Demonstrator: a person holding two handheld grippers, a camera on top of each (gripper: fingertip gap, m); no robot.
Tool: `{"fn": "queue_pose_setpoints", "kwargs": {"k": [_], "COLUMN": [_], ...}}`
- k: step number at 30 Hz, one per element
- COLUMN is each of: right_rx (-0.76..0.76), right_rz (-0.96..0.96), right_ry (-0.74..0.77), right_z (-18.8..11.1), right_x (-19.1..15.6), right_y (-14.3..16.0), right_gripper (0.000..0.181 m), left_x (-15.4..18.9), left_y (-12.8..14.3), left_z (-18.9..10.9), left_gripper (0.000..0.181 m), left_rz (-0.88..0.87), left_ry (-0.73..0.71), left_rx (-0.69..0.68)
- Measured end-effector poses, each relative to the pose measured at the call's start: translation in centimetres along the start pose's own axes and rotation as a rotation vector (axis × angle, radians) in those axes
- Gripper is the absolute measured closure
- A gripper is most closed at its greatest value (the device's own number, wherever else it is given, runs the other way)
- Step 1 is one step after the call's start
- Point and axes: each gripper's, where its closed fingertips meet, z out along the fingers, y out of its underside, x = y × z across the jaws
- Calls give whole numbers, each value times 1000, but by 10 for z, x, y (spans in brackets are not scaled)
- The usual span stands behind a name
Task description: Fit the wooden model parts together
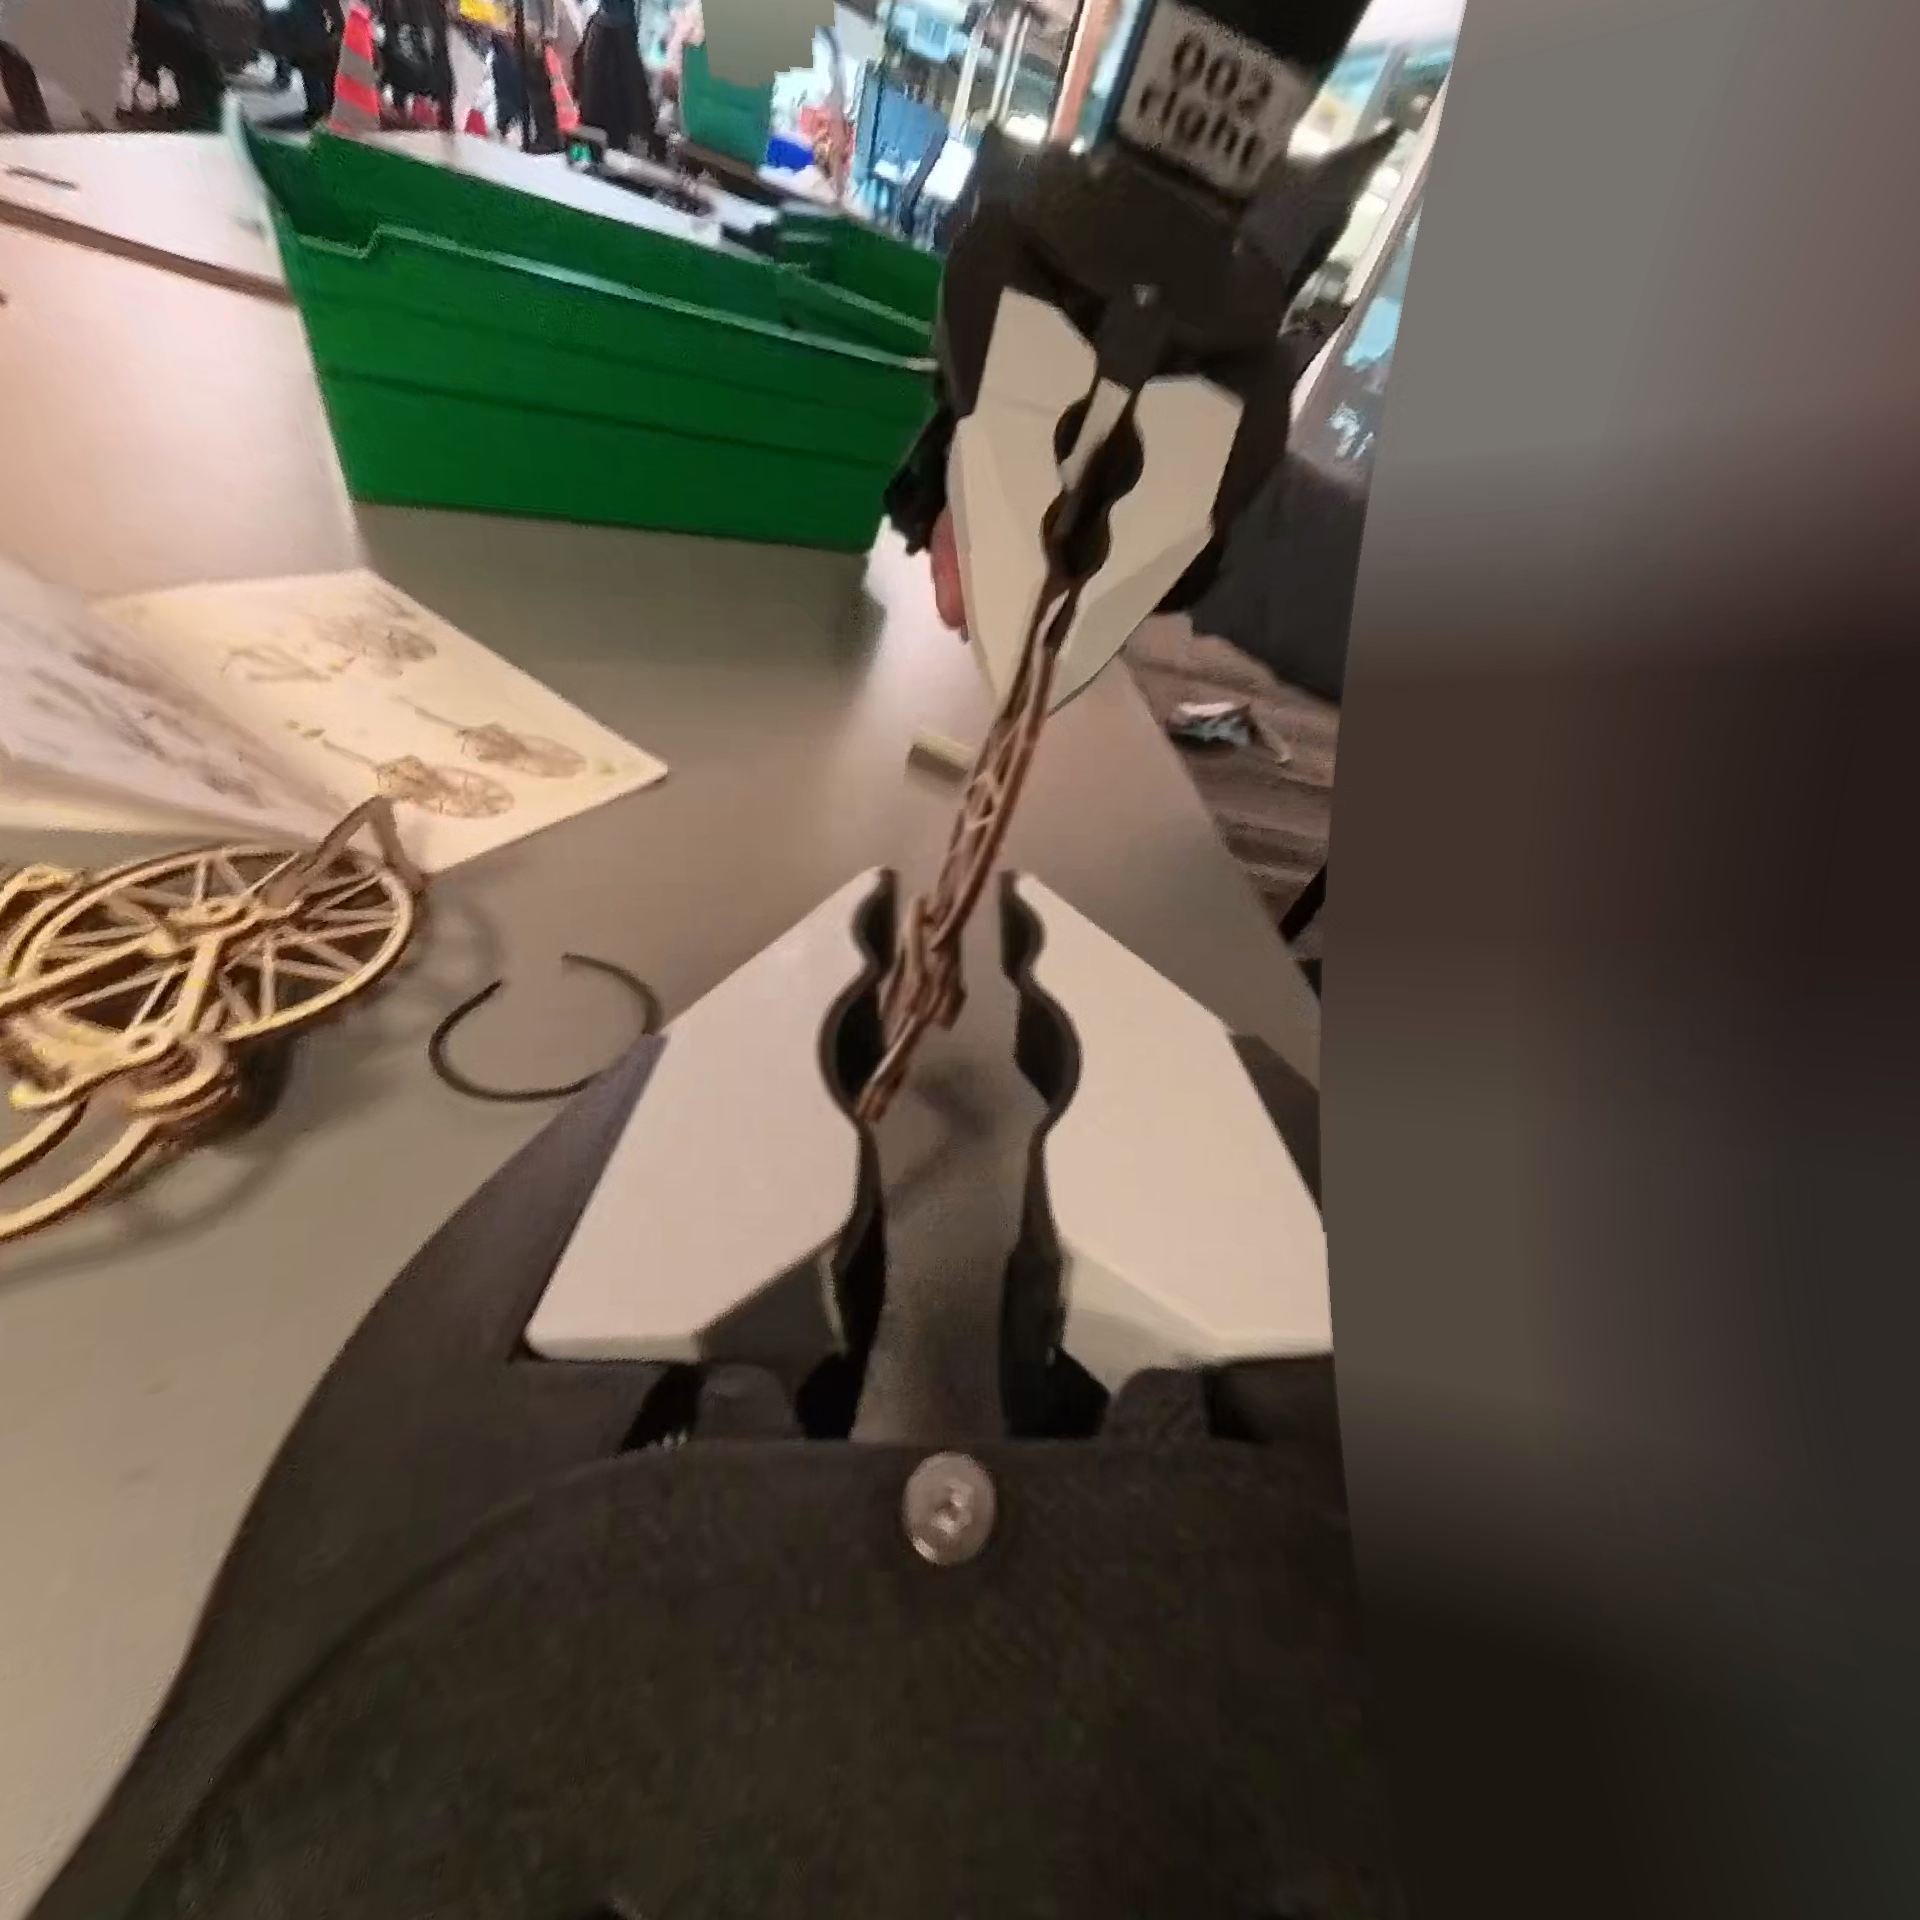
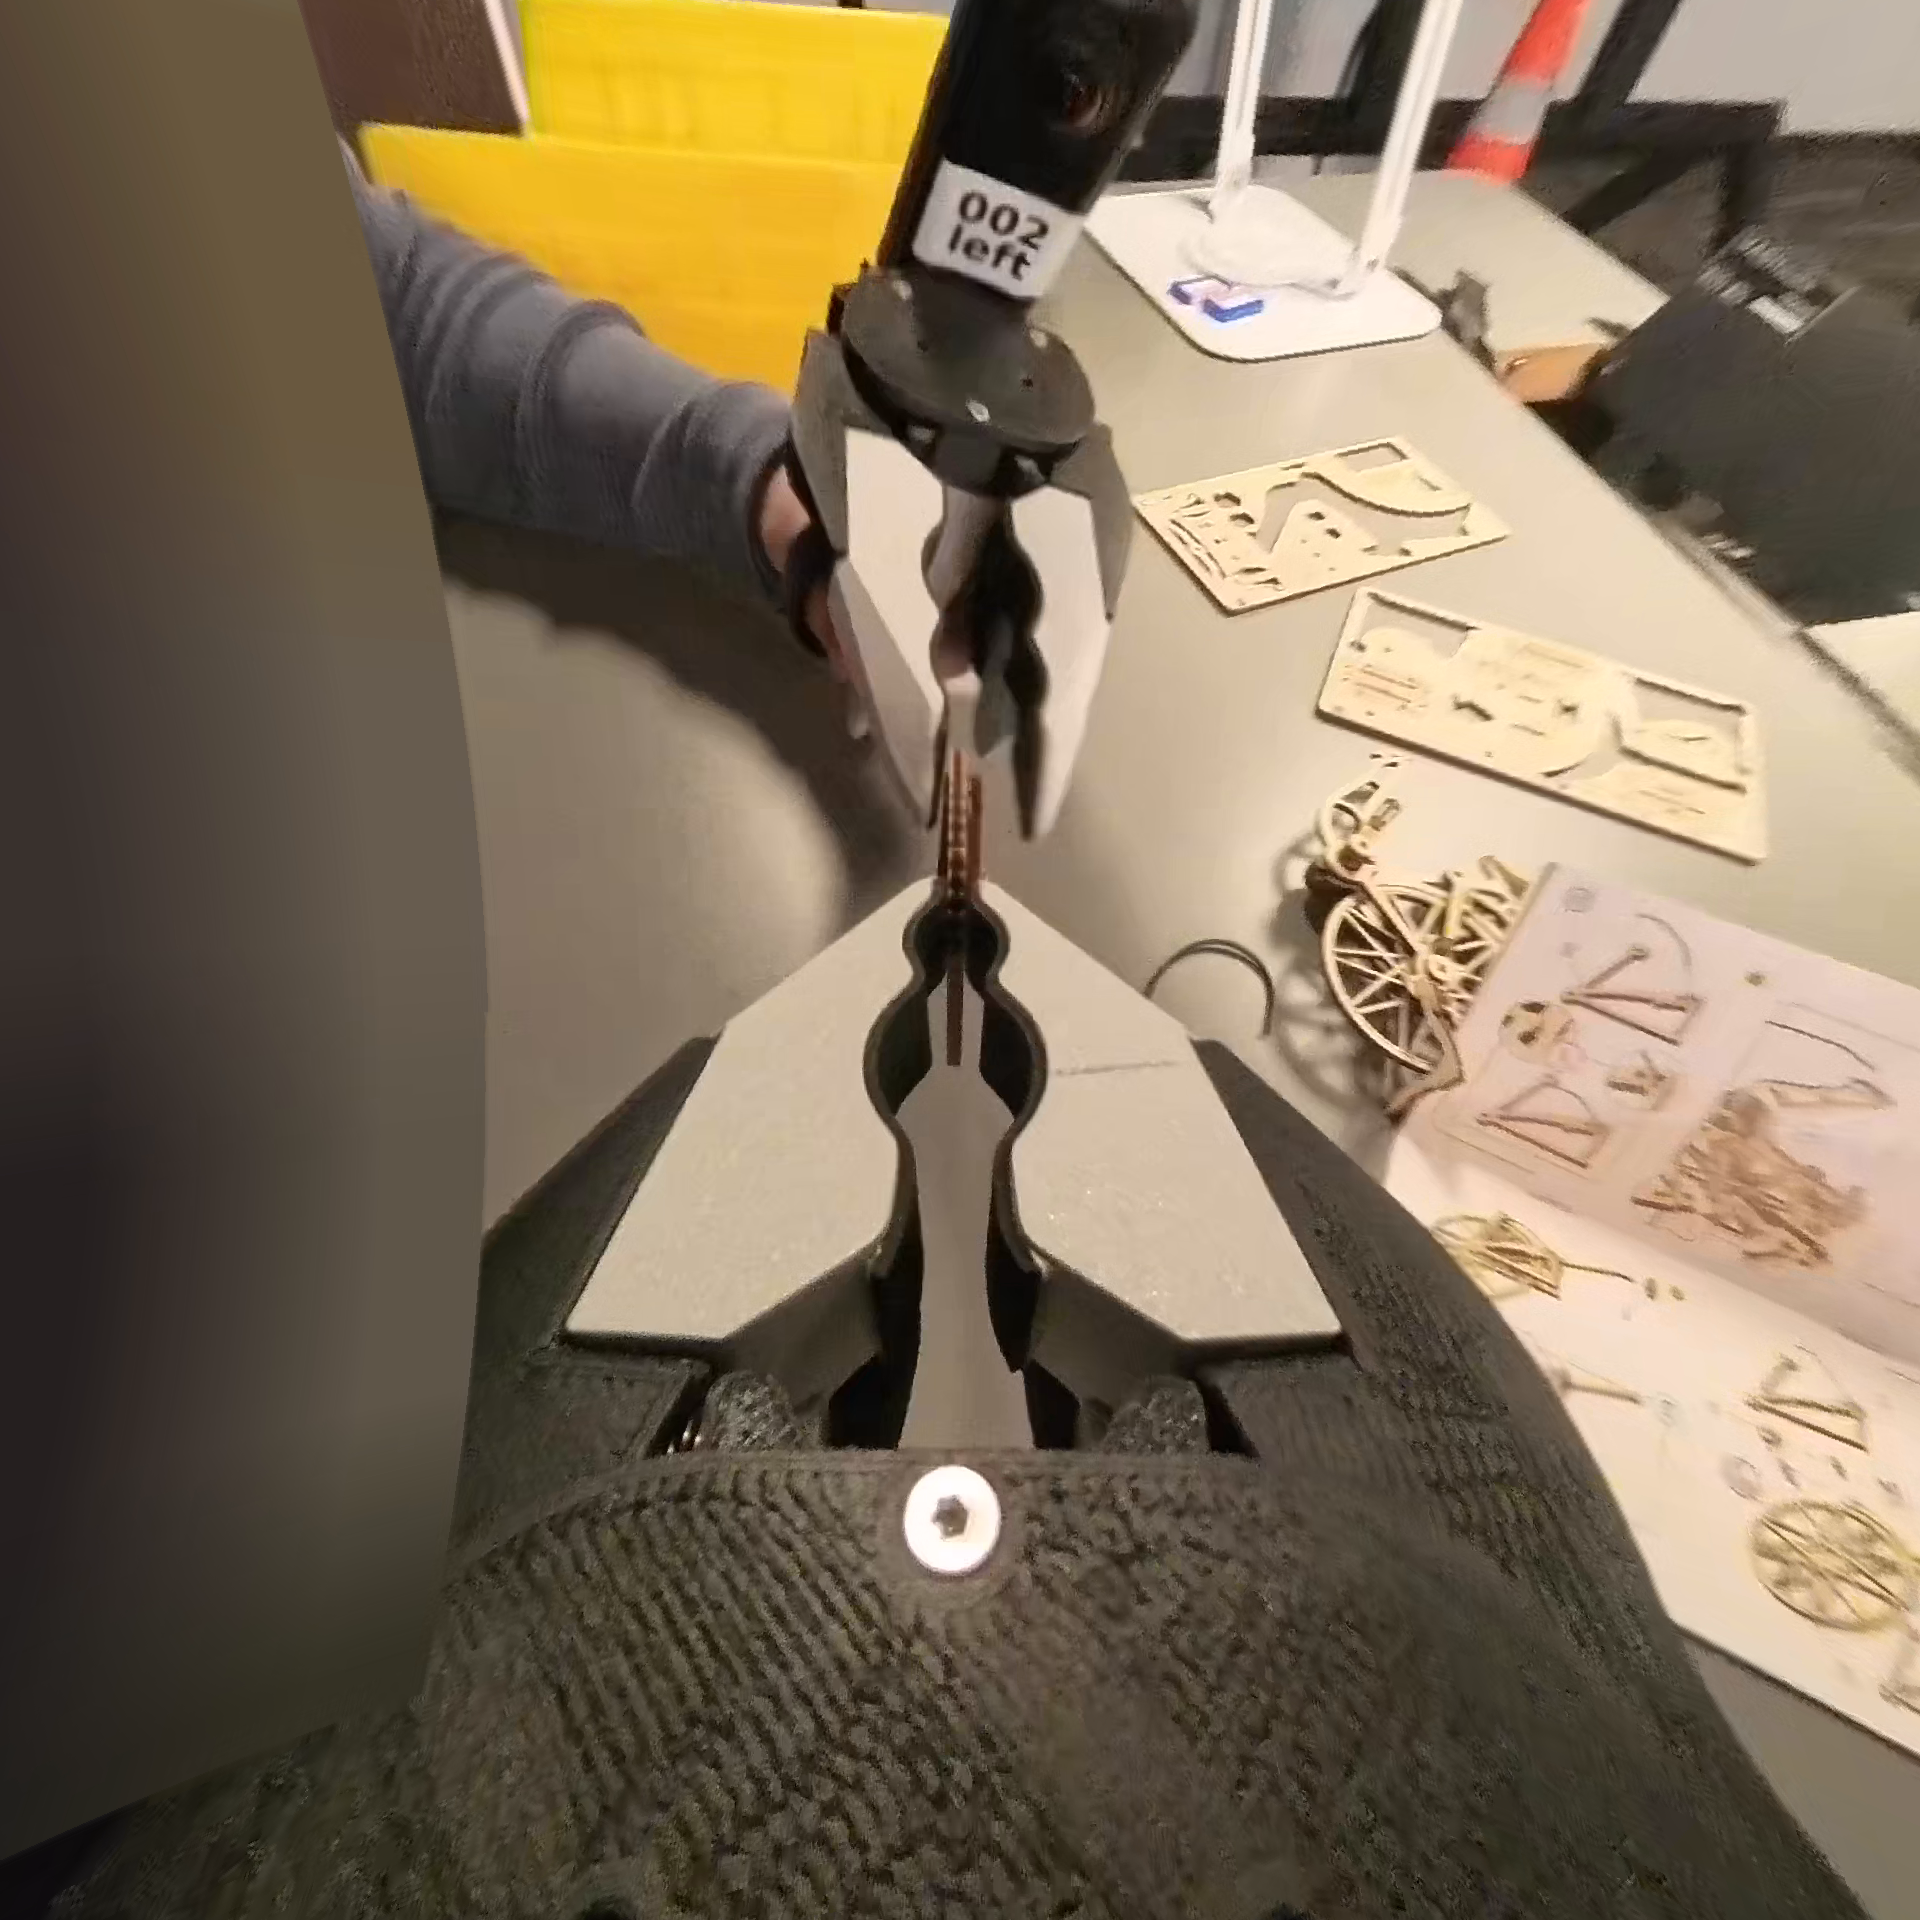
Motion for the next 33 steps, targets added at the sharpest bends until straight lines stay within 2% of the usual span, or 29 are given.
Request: {"fn": "queue_pose_setpoints", "kwargs": {"k": [3, 7, 11, 13, 18, 26, 33], "right_rx": [-8, -28, -13, 9, 105, 293, 388], "right_rz": [16, 8, 22, 47, 122, 339, 364], "right_ry": [-20, -20, -6, 2, 18, -39, -52], "right_z": [8, 17, 23, 24, 24, 25, 26], "right_x": [5, 6, 9, 11, 16, 25, 27], "right_y": [-4, -3, -2, -2, -1, 10, 10], "right_gripper": [181, 181, 181, 181, 181, 181, 181], "left_x": [-13, -21, -23, -26, -27, -24, -24], "left_y": [24, 48, 70, 80, 80, 79, 79], "left_z": [-5, -11, -13, -13, -13, -14, -14], "left_gripper": [135, 133, 155, 172, 173, 174, 174], "left_rz": [57, 72, 68, 79, 55, 0, 2], "left_ry": [-67, -92, -87, -109, -101, -56, -53], "left_rx": [-142, -287, -423, -488, -485, -474, -472]}}
